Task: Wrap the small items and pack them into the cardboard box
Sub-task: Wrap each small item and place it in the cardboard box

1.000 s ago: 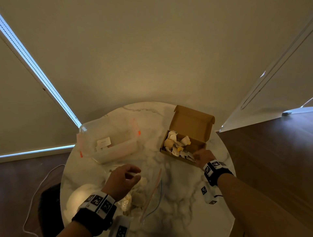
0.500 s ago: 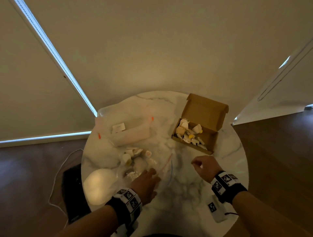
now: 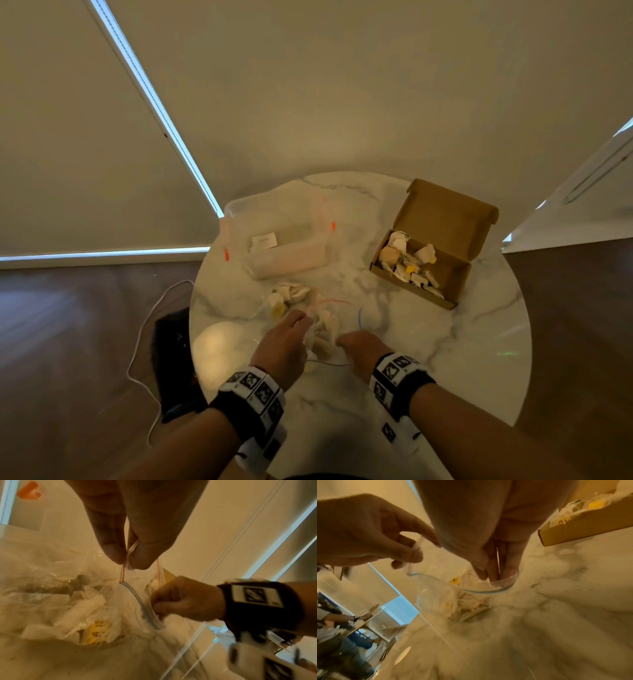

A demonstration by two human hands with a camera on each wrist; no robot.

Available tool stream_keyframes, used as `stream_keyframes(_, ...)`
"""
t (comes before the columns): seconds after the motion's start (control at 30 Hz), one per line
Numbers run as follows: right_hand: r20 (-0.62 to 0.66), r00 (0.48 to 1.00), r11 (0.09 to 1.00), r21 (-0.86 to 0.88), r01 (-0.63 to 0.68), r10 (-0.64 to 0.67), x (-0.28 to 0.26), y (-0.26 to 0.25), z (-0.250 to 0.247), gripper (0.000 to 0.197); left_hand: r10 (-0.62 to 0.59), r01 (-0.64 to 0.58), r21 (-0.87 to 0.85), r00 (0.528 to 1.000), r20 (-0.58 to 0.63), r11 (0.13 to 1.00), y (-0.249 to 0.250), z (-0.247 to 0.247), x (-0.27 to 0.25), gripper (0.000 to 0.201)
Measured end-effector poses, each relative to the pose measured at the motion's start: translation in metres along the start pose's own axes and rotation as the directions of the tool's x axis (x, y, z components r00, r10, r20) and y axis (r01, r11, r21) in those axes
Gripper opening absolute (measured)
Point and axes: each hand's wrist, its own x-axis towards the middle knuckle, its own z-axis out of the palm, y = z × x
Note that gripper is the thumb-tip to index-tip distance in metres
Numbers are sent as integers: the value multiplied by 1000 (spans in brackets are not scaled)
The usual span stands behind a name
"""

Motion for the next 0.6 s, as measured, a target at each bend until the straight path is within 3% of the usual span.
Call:
stream_keyframes(0.1,-86,996,1000,9,-21,22,26,-9,6,54,37,-37,2,999,23,999,1,9,-12,51)
stream_keyframes(0.17,-51,999,998,-54,-14,11,44,-14,15,75,61,-61,-13,998,15,998,-2,13,-17,50)
stream_keyframes(0.23,9,1000,990,-140,-21,23,59,-12,26,82,67,-67,-18,998,10,998,-5,17,-19,48)
stream_keyframes(0.4,4,1000,981,-194,-18,19,60,-16,30,58,0,1,-16,999,36,1000,-5,11,-17,46)
stream_keyframes(0.5,37,999,1000,1,14,-14,59,-17,30,22,-33,34,-49,999,30,998,-4,7,-13,48)
stream_keyframes(0.6,-18,1000,990,138,17,-14,43,-16,24,25,-56,56,-54,998,12,997,-4,6,-10,48)
